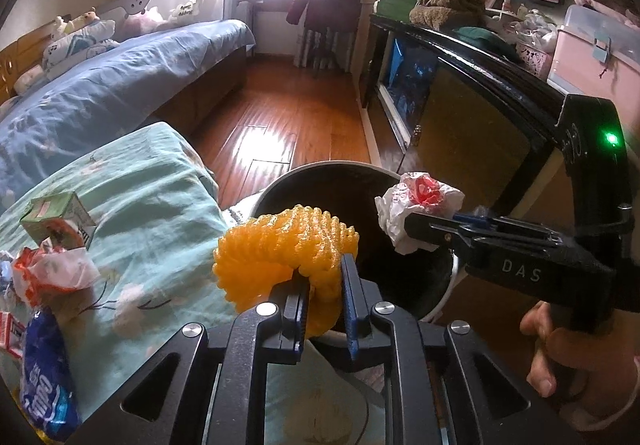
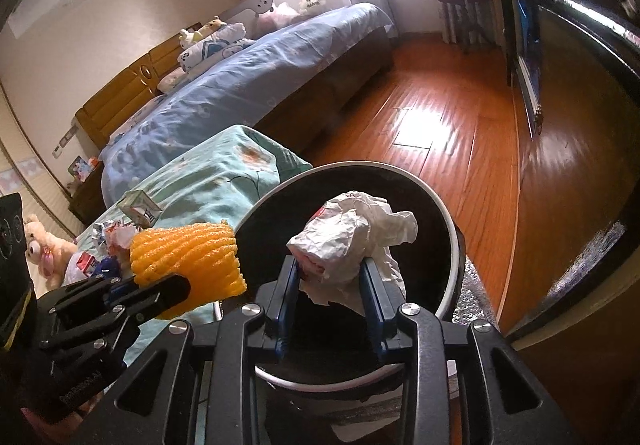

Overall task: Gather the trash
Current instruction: 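Carry both items over the bin and open right tool to drop tissue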

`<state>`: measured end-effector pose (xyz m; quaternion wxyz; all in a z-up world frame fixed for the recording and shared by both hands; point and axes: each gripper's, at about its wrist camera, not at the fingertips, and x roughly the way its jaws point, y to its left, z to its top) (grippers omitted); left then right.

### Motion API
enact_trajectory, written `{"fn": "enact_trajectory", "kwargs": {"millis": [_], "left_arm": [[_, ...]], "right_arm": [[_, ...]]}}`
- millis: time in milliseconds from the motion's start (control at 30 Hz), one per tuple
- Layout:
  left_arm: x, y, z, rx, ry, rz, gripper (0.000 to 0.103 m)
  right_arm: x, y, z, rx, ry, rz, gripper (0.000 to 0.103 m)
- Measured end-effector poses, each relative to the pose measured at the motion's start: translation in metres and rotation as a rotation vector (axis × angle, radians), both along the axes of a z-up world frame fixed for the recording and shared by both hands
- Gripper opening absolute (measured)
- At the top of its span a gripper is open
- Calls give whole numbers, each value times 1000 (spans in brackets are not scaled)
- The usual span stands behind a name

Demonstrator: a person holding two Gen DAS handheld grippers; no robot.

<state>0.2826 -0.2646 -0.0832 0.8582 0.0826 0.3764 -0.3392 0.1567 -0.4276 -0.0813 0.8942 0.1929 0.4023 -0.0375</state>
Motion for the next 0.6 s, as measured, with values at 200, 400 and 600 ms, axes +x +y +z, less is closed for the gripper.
{"fn": "enact_trajectory", "kwargs": {"millis": [200, 400, 600], "left_arm": [[7, 0, -11, 8, 26, 14, 50], [0, 13, -8, -26, 32, 19, 56], [-12, 22, -10, -68, 53, -18, 60]], "right_arm": [[1, -4, 3, -14, -4, -20, 47], [-5, -6, 4, -3, -11, -40, 64], [-13, -3, 7, 11, -27, -57, 68]]}}
